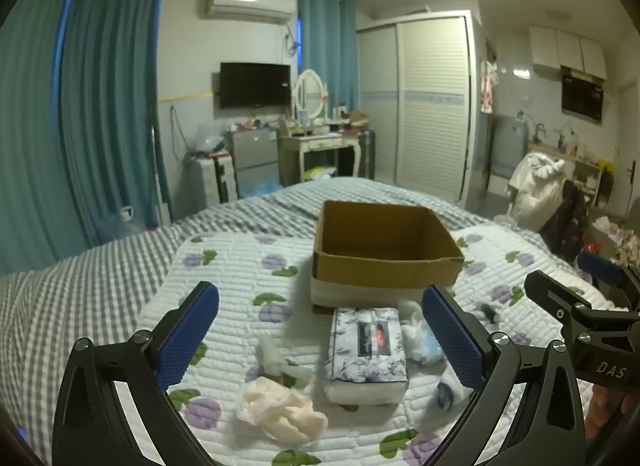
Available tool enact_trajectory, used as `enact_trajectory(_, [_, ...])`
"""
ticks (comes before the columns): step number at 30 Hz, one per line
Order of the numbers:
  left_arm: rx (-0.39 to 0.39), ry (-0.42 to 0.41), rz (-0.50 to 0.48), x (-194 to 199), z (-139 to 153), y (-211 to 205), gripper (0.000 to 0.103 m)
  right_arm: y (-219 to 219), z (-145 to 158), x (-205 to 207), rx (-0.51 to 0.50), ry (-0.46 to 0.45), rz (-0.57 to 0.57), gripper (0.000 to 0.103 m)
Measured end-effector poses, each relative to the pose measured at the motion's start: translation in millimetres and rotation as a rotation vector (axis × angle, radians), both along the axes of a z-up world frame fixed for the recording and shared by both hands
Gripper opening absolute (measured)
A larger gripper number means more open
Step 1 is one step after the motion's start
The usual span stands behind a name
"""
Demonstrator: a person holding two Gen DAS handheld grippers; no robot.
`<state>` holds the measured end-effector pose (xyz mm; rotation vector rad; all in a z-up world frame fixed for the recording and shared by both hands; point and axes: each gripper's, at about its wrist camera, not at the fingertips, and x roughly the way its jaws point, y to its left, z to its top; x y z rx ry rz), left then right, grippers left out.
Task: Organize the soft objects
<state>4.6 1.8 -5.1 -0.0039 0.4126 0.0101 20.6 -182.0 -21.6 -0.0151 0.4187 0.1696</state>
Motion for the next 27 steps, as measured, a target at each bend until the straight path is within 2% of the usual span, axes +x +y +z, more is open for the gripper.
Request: enact_trajectory(27, [0.006, -0.004, -0.004, -1.4, 2.1, -1.0, 0.103, 0.0, -2.9, 1.2, -0.004, 0.007, -0.003, 0.103])
